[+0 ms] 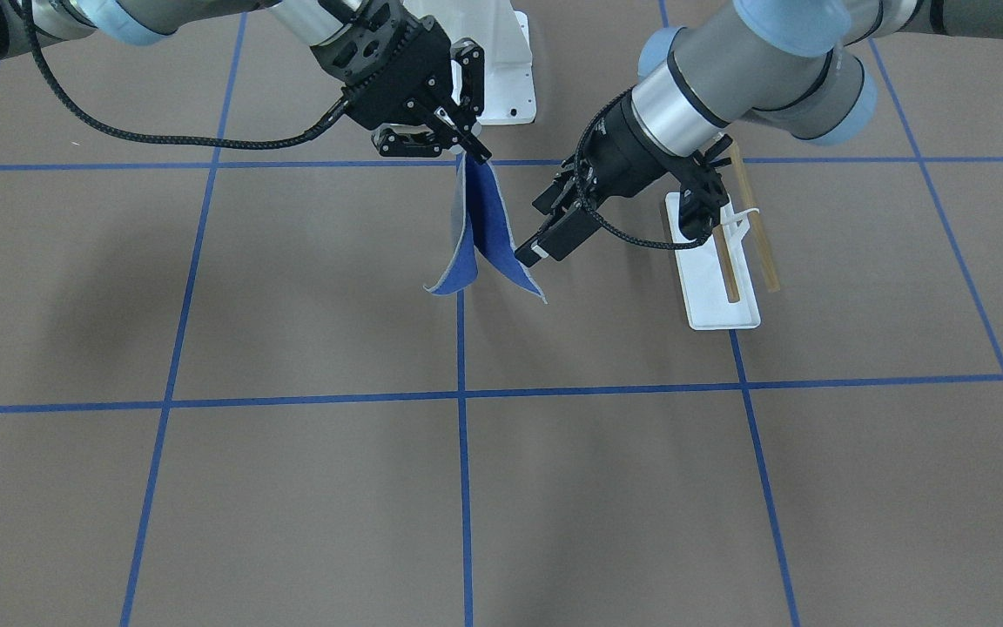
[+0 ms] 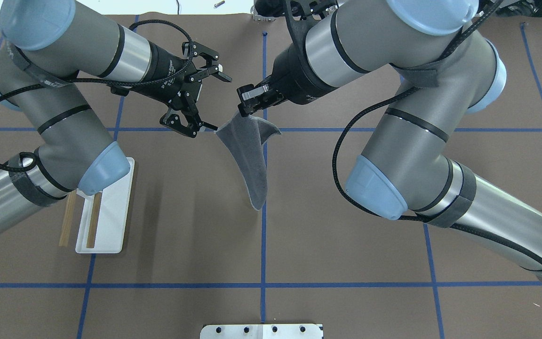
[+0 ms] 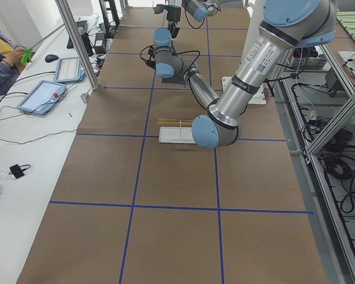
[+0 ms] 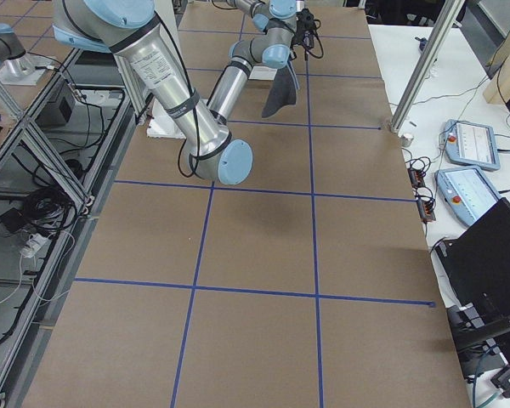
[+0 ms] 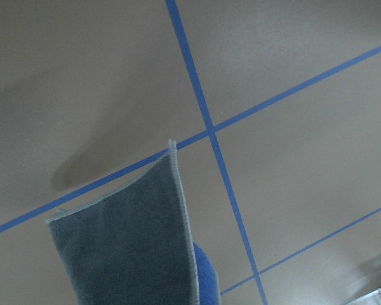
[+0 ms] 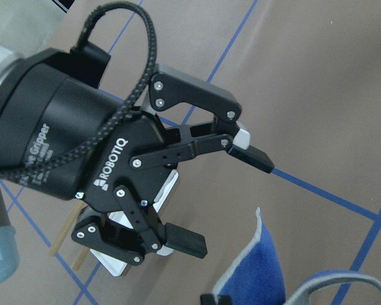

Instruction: Hang towel on rack

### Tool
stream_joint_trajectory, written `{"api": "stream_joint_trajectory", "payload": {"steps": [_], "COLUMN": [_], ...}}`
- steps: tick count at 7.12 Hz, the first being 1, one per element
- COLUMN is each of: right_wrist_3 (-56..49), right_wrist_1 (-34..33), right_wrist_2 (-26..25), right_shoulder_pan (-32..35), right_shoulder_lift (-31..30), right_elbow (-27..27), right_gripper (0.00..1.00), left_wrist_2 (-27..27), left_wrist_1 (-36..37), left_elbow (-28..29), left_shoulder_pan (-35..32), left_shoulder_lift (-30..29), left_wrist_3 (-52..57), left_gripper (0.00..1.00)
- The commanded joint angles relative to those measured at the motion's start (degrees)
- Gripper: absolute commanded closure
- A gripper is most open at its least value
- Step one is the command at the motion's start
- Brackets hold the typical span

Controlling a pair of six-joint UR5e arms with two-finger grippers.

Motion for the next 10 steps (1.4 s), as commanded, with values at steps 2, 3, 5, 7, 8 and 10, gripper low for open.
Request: {"api": "stream_joint_trajectory", "payload": {"steps": [2, 3, 5, 7, 8, 10], "right_wrist_3": [-2.3, -2.3, -2.3, -2.3, -2.3, -0.4], "right_wrist_1": [0.4, 0.4, 0.5, 0.8, 1.1, 1.0], "right_wrist_2": [-1.6, -1.6, -1.6, -1.6, -1.7, -3.9], "right_shoulder_pan": [-0.2, -0.3, -0.3, -0.3, -0.3, -0.4], "right_shoulder_lift": [1.1, 1.2, 1.1, 1.0, 0.7, 0.7], "right_elbow": [-0.2, -0.2, -0.4, -0.3, -0.3, -0.2], "right_gripper": [1.00, 1.00, 1.00, 1.00, 1.00, 0.29], "left_wrist_2": [0.2, 0.2, 0.2, 0.2, 0.1, 0.1], "left_wrist_1": [-0.2, -0.2, -0.2, -0.2, -0.2, -0.2], "left_elbow": [0.4, 0.4, 0.4, 0.4, 0.4, 0.4], "left_shoulder_pan": [1.7, 1.8, 1.9, 1.9, 1.8, 1.8], "left_shoulder_lift": [0.0, 0.1, 0.2, 0.3, 0.3, 0.3], "left_wrist_3": [-0.3, -0.3, -1.1, -1.1, -0.9, -0.9], "left_gripper": [0.05, 0.20, 0.60, 1.00, 1.00, 1.00]}}
